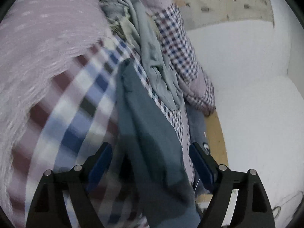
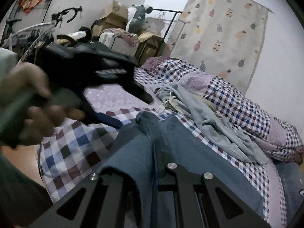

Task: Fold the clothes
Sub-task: 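Carry the held teal shirt with both tools, swinging it across the bed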

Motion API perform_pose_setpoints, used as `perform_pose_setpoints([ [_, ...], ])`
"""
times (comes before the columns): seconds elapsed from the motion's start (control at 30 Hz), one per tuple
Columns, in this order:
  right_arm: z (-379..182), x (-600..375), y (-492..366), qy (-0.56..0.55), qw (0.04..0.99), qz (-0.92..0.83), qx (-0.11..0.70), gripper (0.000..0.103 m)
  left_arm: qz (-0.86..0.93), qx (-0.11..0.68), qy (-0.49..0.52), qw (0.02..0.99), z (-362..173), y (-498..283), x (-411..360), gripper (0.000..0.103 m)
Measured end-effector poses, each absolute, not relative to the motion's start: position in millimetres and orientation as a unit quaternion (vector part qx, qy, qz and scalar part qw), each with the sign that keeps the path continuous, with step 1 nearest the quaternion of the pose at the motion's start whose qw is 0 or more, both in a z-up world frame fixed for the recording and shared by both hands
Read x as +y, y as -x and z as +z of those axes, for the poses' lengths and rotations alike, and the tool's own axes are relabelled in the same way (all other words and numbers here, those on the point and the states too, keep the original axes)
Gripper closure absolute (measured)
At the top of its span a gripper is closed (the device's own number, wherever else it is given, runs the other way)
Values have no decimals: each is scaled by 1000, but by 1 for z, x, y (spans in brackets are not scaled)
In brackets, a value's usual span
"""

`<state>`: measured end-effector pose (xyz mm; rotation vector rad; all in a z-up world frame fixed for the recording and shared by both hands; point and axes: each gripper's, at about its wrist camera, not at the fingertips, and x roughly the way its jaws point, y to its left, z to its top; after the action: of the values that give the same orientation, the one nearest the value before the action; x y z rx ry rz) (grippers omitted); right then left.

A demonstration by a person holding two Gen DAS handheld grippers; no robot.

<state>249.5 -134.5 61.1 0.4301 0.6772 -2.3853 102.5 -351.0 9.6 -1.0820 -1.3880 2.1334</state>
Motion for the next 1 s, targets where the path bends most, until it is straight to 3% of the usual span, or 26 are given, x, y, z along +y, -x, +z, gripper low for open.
perform_pose_setpoints([
  [0.5, 91, -106, -247, -170, 316, -910, 208, 99, 755, -363, 489, 244, -6, 45, -340, 18],
  [0.57, 93, -104, -247, -172, 314, -911, 207, 99, 752, -358, 493, 251, -10, 52, -337, 25],
  [0.6, 93, -103, -248, -172, 313, -910, 208, 99, 752, -358, 493, 252, -12, 55, -336, 39],
  [0.63, 93, -102, -249, -173, 313, -910, 210, 99, 751, -365, 493, 245, -14, 57, -338, 65],
  [0.7, 91, -101, -251, -175, 311, -909, 215, 99, 750, -380, 494, 220, -21, 60, -345, 89],
  [0.8, 87, -101, -255, -180, 310, -907, 222, 99, 760, -394, 471, 211, -16, 53, -351, 93],
  [1.0, 85, -108, -268, -188, 320, -901, 224, 99, 796, -372, 417, 233, 50, 19, -353, 96],
])
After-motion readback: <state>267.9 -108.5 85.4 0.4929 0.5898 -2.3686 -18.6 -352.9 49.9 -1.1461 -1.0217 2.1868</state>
